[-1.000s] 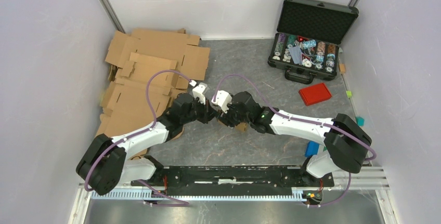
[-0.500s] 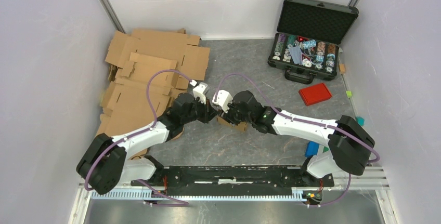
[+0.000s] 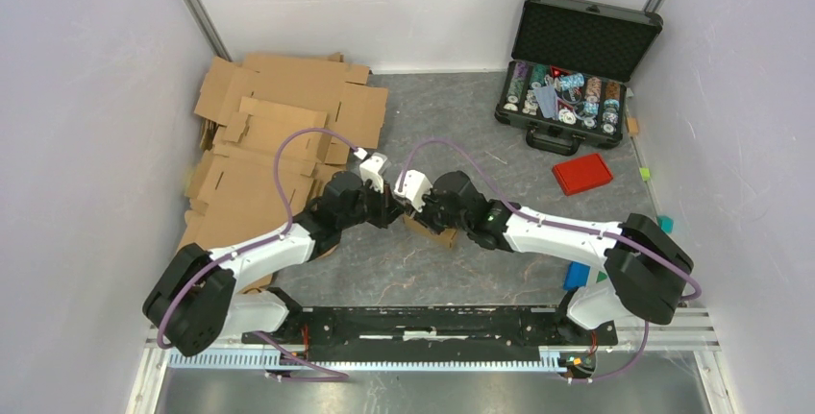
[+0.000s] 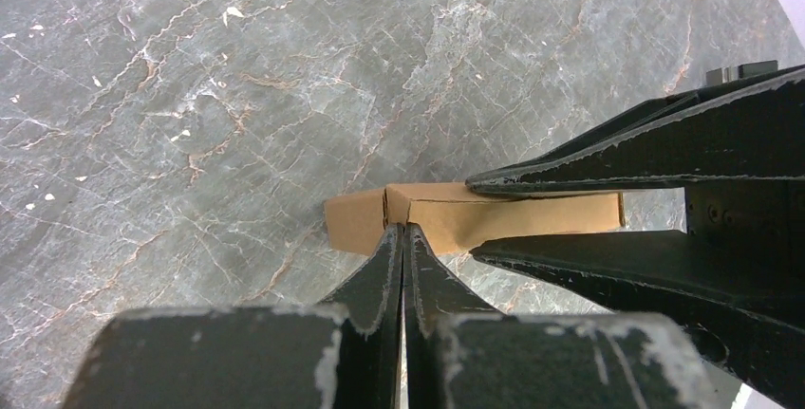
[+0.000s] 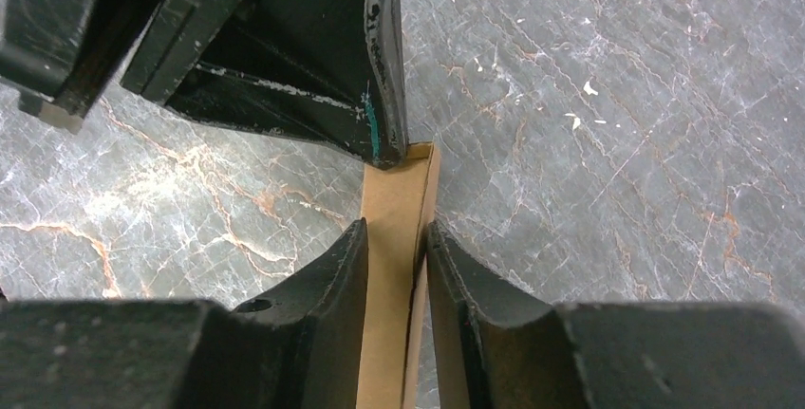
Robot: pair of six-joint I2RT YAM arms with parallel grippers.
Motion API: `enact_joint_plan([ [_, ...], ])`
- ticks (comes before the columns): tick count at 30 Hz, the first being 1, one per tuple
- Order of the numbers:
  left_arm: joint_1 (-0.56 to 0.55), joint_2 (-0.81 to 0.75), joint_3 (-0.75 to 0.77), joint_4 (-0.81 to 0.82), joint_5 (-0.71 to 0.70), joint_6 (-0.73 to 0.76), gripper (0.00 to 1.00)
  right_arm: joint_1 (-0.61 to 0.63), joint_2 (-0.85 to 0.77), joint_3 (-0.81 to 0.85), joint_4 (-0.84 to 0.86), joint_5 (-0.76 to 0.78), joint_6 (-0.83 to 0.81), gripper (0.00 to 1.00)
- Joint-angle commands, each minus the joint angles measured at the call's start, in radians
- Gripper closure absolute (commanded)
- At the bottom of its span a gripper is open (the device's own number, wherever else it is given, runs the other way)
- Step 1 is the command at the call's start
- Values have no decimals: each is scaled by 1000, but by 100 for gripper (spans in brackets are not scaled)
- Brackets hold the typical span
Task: Fold the paper box
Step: Close the paper box at the center of the board.
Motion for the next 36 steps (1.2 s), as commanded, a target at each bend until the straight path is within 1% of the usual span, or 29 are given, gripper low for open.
enact_joint_plan([
  [1, -15, 22, 24, -39, -22, 82, 98, 5, -29, -50, 47, -16, -2, 68],
  [3, -16, 24, 26, -40, -23, 82, 98, 5, -31, -65, 60, -8, -6, 75],
  [4, -17, 23, 25, -39, -25, 82, 98, 6, -30, -70, 64, -2, -8, 76],
  [8, -18, 29, 27, -39, -26, 84, 98, 7, -23, -83, 72, 10, -17, 75],
  [10, -19, 31, 28, -40, -26, 82, 98, 9, -27, -83, 72, 17, -17, 70],
  [11, -19, 32, 29, -40, -26, 82, 98, 8, -32, -84, 73, 20, -15, 65],
  [15, -19, 28, 28, -39, -29, 83, 98, 8, -54, -78, 75, 1, 5, 49],
  [18, -19, 25, 28, -40, -30, 82, 98, 13, -65, -73, 67, -10, 15, 44],
  [20, -19, 23, 27, -40, -30, 82, 98, 35, -65, -68, 54, 34, 7, 43],
  [23, -19, 22, 27, -39, -31, 82, 98, 73, -64, -64, 39, 172, 8, 43],
  [28, -19, 24, 27, -40, -28, 82, 98, 120, -47, -46, 13, 305, 25, 41],
  [33, -19, 26, 29, -39, -27, 82, 98, 162, -26, -42, 27, 407, 9, 51],
  [36, -19, 28, 30, -39, -28, 82, 98, 186, -15, -39, 31, 455, -13, 53],
])
